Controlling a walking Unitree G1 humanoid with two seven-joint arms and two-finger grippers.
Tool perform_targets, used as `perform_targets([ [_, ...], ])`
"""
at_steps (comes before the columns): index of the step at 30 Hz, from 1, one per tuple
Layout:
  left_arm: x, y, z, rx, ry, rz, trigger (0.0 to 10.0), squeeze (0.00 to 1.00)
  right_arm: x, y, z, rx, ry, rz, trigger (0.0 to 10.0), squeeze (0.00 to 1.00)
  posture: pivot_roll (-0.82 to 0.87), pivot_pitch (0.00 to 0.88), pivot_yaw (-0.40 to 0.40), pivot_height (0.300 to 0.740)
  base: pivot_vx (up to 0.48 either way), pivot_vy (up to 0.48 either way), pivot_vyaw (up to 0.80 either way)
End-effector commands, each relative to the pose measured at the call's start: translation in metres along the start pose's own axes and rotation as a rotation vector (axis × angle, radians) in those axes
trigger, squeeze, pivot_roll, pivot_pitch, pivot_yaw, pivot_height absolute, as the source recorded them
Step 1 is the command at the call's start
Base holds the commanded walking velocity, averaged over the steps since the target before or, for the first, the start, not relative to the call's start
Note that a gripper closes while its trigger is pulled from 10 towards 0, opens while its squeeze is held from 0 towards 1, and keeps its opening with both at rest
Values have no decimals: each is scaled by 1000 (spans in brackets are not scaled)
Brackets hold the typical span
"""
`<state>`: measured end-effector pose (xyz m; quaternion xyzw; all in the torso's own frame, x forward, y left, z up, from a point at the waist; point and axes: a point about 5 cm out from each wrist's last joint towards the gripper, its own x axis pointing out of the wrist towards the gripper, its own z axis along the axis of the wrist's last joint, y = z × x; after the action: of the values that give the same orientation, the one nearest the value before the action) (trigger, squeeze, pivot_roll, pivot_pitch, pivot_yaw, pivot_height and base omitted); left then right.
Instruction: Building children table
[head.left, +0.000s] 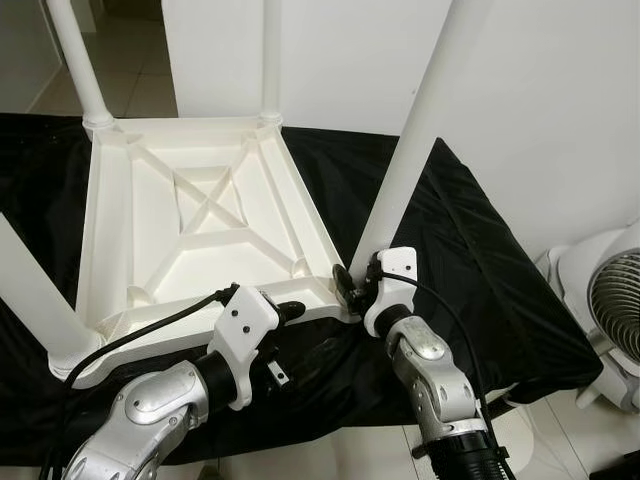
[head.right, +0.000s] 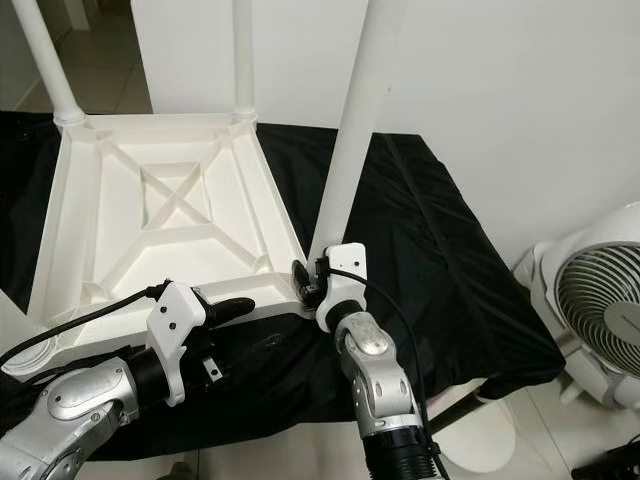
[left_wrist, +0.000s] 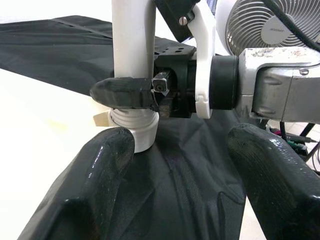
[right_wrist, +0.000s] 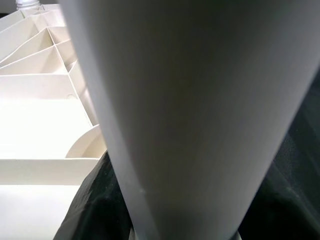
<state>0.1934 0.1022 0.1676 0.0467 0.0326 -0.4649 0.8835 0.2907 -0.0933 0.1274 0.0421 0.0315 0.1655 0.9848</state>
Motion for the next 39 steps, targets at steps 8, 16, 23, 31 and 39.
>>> perform_targets([
  [8, -1, 1, 1, -9, 4, 31, 10000, 0, 0, -24, 7, -59, 14, 152, 10000, 1000, 195, 56, -95, 740, 0, 0, 0],
  [16, -3, -1, 1, -10, 8, 30, 10000, 0, 2, -41, 14, -194, 16, 417, 10000, 506, 207, 45, -90, 740, 0, 0, 0],
  [23, -5, -1, 0, -11, 18, 18, 10000, 0, 5, -43, 13, -223, 38, 642, 10000, 0, 215, 41, -79, 740, 0, 0, 0],
  [31, -7, -4, 1, -18, 22, 6, 10000, 0, 15, -43, 7, -290, 45, 734, 3529, 0, 223, 36, -75, 740, 0, 0, 0],
  [39, -8, -6, 2, -21, 23, 6, 10000, 0, 13, -46, -4, -291, 64, 760, 0, 0, 225, 42, -77, 740, 0, 0, 0],
])
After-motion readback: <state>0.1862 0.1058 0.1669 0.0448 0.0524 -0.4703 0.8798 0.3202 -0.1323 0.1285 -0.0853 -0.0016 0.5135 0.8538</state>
